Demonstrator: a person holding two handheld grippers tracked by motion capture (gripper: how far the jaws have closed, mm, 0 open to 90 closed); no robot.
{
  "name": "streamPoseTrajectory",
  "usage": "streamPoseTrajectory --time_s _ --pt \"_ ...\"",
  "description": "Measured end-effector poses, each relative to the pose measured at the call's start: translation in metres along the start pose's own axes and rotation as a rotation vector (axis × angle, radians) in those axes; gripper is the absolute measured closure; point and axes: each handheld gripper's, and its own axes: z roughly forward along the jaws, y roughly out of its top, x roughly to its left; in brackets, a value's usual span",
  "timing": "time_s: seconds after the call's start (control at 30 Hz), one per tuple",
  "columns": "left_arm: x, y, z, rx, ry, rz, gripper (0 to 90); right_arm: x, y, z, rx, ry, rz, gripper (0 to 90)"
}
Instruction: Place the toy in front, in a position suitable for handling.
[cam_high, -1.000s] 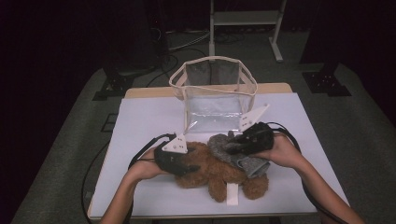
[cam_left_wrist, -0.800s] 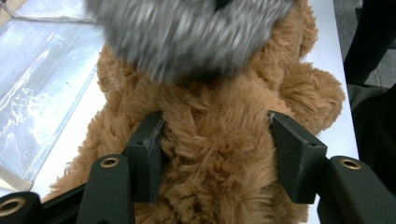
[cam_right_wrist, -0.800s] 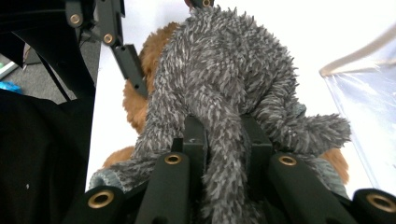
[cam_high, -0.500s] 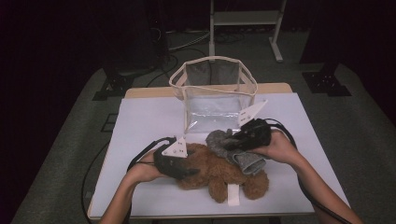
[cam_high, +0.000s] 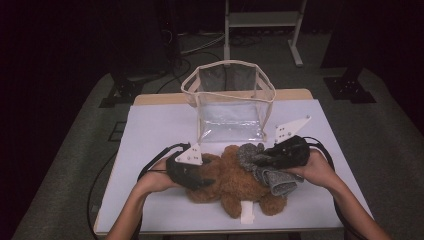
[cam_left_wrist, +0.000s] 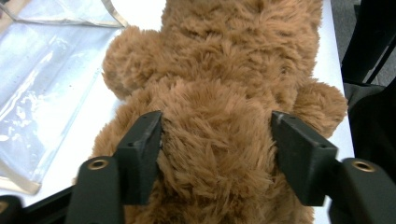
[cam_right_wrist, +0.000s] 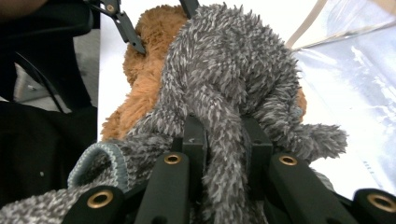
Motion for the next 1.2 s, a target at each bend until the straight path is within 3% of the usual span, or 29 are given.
streamPoseTrajectory --time_s 0.13,0.23,0.3,0.4,0.57,0.63,0.67,0.7,0.73,0.8,0.9,1.0,1.13,1.2 --pt "0.0 -0.001 0.004 -0.017 0.019 -0.019 38.2 0.006 0.008 0.001 -0.002 -0.005 -0.024 75.1" --pt "0.001 0.001 0.0 -0.013 0.039 -0.011 32.4 0.017 0.021 0.014 0.015 0.01 -0.078 75.0" --pt "0.001 0.0 -0.004 -0.021 0.039 -0.008 29.6 0.019 0.022 0.018 0.031 0.011 -0.089 75.0" --pt "0.002 -0.009 -0.012 -0.023 0.036 -0.014 26.3 0.012 0.016 0.017 0.036 0.006 -0.06 75.1" --pt "0.005 -0.023 -0.022 -0.007 0.051 -0.042 24.1 -0.001 -0.004 0.001 0.004 -0.012 0.019 75.2" --pt "0.007 -0.029 -0.022 0.015 0.047 -0.055 25.1 -0.002 -0.007 -0.003 0.0 -0.026 0.019 75.2" --pt "0.007 -0.029 -0.022 0.015 0.047 -0.055 30.2 -0.002 -0.007 -0.003 0.0 -0.026 0.019 75.2" --pt "0.006 -0.033 -0.019 0.004 0.032 -0.058 30.2 0.0 -0.007 -0.004 0.001 -0.039 0.023 75.2" --pt "0.004 -0.034 -0.015 -0.002 0.031 -0.069 36.7 0.007 -0.003 -0.006 -0.021 -0.045 0.006 75.3" --pt "0.002 -0.033 -0.008 -0.027 0.015 -0.081 38.8 0.017 0.001 -0.005 -0.029 -0.048 -0.025 75.3" --pt "0.001 -0.029 0.001 -0.039 0.001 -0.081 39.6 0.029 0.003 0.001 0.002 -0.053 -0.066 75.3" --pt "-0.001 -0.02 0.011 -0.054 -0.008 -0.081 39.5 0.022 -0.003 -0.002 0.03 -0.074 -0.047 75.3" --pt "-0.002 -0.003 0.03 -0.061 -0.019 -0.07 39.3 0.006 -0.011 -0.017 0.047 -0.123 -0.002 75.2" --pt "-0.003 0.007 0.039 -0.057 -0.025 -0.062 39.4 0.004 -0.012 -0.021 0.063 -0.151 -0.005 75.1"
